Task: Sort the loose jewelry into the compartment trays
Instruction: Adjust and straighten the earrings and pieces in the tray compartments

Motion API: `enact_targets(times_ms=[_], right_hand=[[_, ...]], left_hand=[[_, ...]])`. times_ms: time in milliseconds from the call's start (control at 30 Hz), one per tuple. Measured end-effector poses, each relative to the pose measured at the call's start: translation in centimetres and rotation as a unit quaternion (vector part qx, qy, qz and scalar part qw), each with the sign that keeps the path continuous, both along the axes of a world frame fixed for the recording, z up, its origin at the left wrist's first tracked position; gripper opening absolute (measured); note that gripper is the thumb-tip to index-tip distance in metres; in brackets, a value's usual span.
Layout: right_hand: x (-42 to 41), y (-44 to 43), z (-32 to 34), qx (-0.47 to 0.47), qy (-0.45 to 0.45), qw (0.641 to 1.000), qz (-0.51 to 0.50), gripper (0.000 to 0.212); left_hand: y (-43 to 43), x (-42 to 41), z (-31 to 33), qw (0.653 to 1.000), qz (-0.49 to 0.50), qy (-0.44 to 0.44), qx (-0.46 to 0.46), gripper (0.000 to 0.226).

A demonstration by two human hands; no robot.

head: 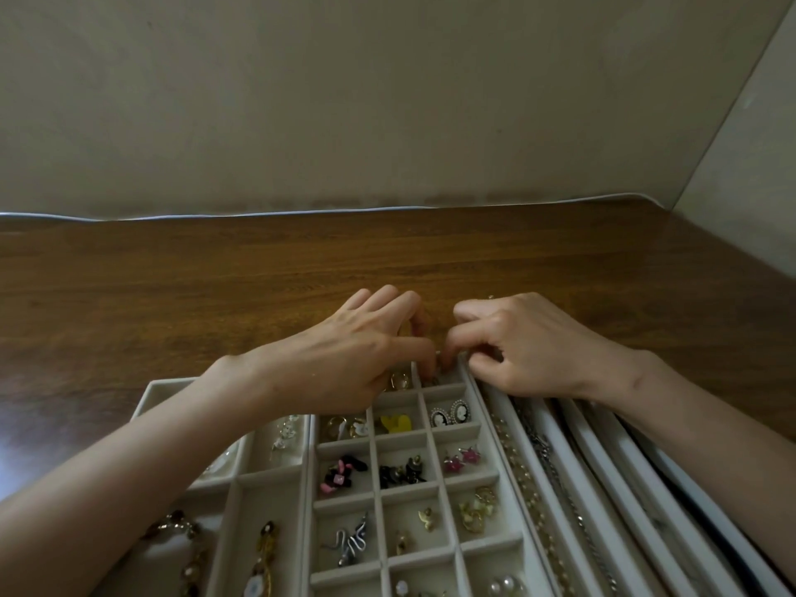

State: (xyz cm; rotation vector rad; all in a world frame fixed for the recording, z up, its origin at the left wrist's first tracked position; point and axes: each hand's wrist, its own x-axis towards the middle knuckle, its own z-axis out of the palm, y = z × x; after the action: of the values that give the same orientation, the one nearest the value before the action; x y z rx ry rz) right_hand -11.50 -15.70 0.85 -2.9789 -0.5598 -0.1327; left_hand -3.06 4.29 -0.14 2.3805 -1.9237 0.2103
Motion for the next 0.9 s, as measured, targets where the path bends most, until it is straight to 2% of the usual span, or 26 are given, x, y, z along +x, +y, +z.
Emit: enact_targets(times_ms=[100,233,600,767,900], right_hand=[[-0.13,0.13,0.03,0.022,-0.001,1.0,0.009,0.042],[-0.04,0.31,0.04,0.042,0.021,0.999,0.006,0.032],[-0.01,0.13,0.04,0.024,0.006,1.0,-0.001,0.035],[-0.11,0.06,0.16,0.031,-0.007,0.999,-0.001,0.031],[-0.12,0.31,0.17,0.034,0.025,0.999,0.003,0.034]], left_hand=[[0.01,0.07,0.09,1.0,-0.001,0.019,-0.009,0.042],[-0.09,0.0,0.12,1.0,-0.001,0.027,0.007,0.045],[-0.08,-0.1,0.36,0.998,0.011,0.047,-0.036,0.04],[0.03,0.1,0.2,0.999,0.003,0.044,-0.024,0.043],[-0.04,-0.07,0.17,0.999,-0.002,0.036,0.012,0.045]])
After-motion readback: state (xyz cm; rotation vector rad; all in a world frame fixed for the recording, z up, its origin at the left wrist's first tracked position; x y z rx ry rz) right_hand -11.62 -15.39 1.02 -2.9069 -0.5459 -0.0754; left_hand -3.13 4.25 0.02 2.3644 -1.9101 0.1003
